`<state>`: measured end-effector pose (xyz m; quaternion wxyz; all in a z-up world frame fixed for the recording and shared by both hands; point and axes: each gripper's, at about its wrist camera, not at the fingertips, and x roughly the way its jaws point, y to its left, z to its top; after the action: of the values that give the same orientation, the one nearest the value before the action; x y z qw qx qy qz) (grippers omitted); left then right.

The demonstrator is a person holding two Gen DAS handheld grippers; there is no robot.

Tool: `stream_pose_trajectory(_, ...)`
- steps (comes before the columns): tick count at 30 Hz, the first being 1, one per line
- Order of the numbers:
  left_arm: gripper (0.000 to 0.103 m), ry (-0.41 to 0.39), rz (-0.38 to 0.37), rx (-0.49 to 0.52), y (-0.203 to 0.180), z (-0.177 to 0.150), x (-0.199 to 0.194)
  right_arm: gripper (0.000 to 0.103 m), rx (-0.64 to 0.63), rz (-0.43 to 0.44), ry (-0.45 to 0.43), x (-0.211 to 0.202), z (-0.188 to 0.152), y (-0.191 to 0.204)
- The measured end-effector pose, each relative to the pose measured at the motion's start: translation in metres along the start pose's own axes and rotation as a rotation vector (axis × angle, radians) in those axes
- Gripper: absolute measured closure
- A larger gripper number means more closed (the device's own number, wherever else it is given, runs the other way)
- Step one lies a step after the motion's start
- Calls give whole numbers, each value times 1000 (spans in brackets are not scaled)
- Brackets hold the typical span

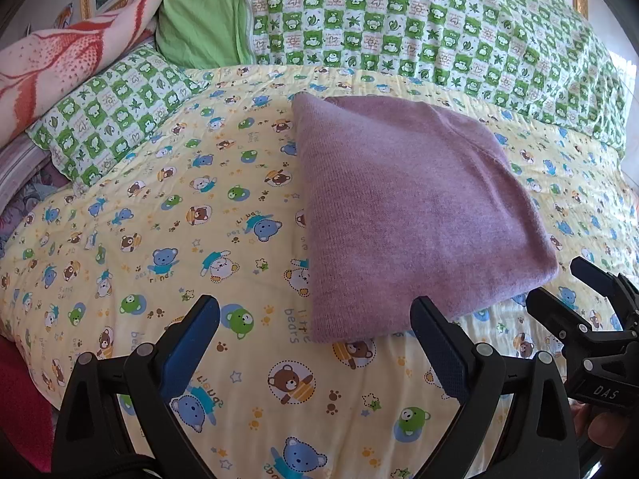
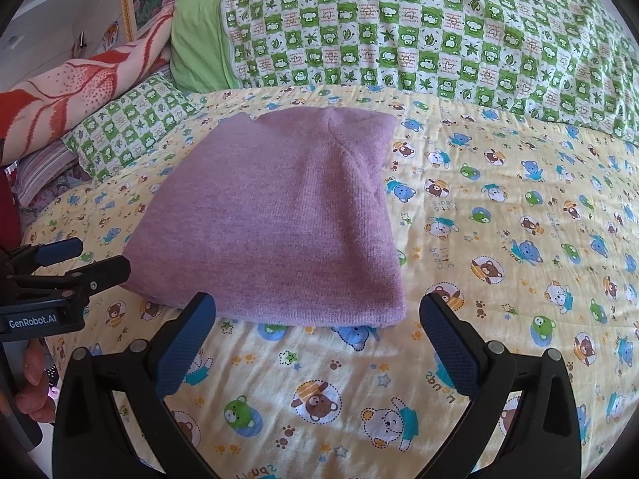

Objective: Fold small clothes

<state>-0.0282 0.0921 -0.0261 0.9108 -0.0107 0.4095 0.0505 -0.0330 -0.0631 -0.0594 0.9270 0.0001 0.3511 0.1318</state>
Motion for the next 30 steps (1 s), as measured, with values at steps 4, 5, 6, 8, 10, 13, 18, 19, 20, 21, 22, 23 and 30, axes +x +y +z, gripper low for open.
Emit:
stream_pose_trajectory(4, 6, 2, -2, 1, 0, 1, 1, 1, 3, -2, 1, 0, 0, -1)
stream_pose_trajectory(5, 6, 2, -1, 1, 0, 1, 0, 1, 2, -1, 0, 0, 1, -1)
stream_pose_trajectory(6, 6, 1, 0, 1, 0, 0, 0, 1, 2, 0, 0, 0, 1, 0)
stream_pose_trajectory(8, 6, 2, -3, 1, 0, 1, 1, 1, 7, 0, 0, 0, 1, 0)
stream_pose_trajectory(10, 6, 2, -2, 2, 0, 1, 1, 1, 11, 1, -4, -1, 1, 1)
stream_pose_trajectory(13, 6, 1, -2, 3, 0, 2, 1, 1, 13, 2, -5, -2, 2, 4)
stream_pose_trajectory(18, 6, 1, -2, 4, 0, 3, 0, 1, 12, 3, -5, -2, 3, 2)
stream_pose_trajectory(19, 6, 1, -2, 4, 0, 3, 0, 1, 11, 4, -5, -2, 3, 2)
stream_pose_trajectory(20, 6, 1, -2, 4, 0, 3, 0, 1, 12, 4, -4, -1, 4, 2)
stream_pose_trajectory(21, 6, 0, -2, 5, -1, 3, 0, 1, 13, 3, -3, -1, 3, 2)
stream_pose_trajectory(22, 6, 0, -2, 5, 0, 3, 0, 1, 14, 1, -3, -2, 3, 2)
stream_pose_trajectory(23, 6, 1, -3, 5, -1, 3, 0, 1, 17, 1, -4, -2, 4, 2)
stream_pose_trajectory(30, 6, 0, -8, 13, -1, 5, -1, 1, 25, -3, -4, -3, 4, 3)
